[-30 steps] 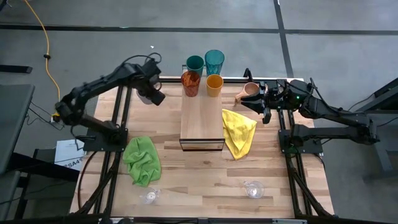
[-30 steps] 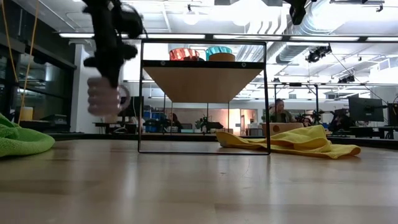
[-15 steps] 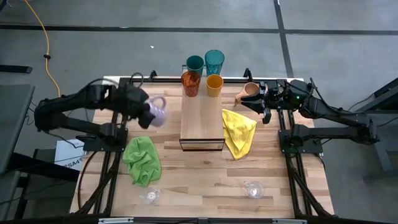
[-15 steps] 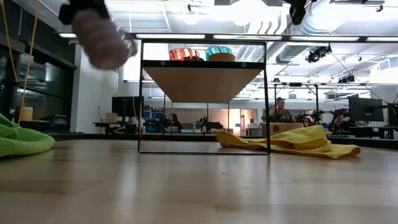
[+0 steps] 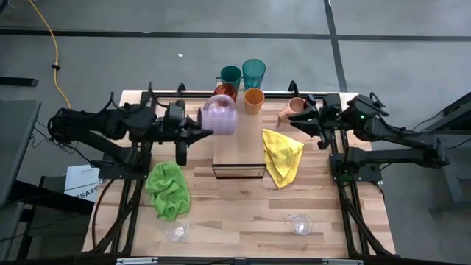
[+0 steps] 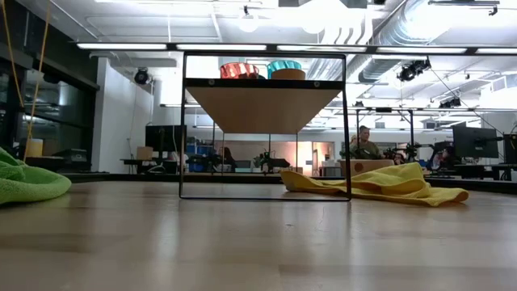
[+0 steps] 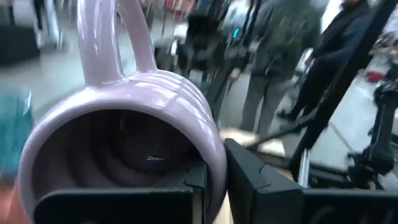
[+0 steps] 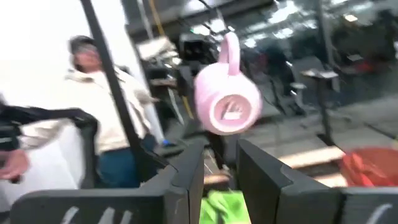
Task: Stack small to large cups/mugs on shelf
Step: Put the violet mug on the shelf
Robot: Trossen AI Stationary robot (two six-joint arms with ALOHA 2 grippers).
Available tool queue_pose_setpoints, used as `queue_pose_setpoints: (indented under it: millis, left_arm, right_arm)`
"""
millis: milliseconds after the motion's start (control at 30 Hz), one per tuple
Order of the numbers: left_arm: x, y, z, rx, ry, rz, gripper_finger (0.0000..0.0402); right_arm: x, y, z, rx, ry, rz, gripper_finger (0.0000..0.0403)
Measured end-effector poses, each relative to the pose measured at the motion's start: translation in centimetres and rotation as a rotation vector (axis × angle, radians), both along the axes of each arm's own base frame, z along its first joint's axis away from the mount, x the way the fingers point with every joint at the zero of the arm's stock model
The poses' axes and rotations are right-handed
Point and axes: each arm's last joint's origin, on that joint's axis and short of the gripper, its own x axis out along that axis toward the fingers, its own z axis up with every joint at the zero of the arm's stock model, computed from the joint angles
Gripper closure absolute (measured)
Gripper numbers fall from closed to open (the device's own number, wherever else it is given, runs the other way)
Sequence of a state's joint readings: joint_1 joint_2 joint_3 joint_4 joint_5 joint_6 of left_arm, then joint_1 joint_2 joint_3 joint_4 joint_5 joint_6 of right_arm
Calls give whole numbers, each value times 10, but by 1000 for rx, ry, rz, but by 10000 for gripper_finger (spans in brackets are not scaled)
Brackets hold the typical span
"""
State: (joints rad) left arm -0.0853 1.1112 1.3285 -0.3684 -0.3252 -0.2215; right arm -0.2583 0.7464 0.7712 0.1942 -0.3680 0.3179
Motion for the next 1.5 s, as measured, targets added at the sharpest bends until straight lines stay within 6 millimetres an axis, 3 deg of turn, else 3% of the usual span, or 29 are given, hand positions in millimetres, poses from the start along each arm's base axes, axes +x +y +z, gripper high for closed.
queue_pose_setpoints:
  millis: [100, 367, 867, 1000, 1200, 1500]
  left_arm:
    - [4, -1, -4, 60, -75, -23, 381]
    - [2, -1, -39, 50, -252, -52, 382]
    - [2, -2, -42, -1, -228, -72, 382]
    - [2, 4, -30, -31, -65, -30, 382]
    - [13, 33, -6, -98, 283, 85, 382]
    - [64, 74, -15, -247, 776, 59, 382]
  right_arm:
    - [0, 6, 3, 10, -31, 49, 318]
    - [3, 14, 2, 11, -22, 108, 318]
    - [7, 13, 0, 35, -3, 111, 318]
    - [7, 13, 0, 36, -3, 111, 318]
    - [7, 13, -1, 35, 4, 111, 318]
    - [8, 13, -4, 43, 39, 110, 318]
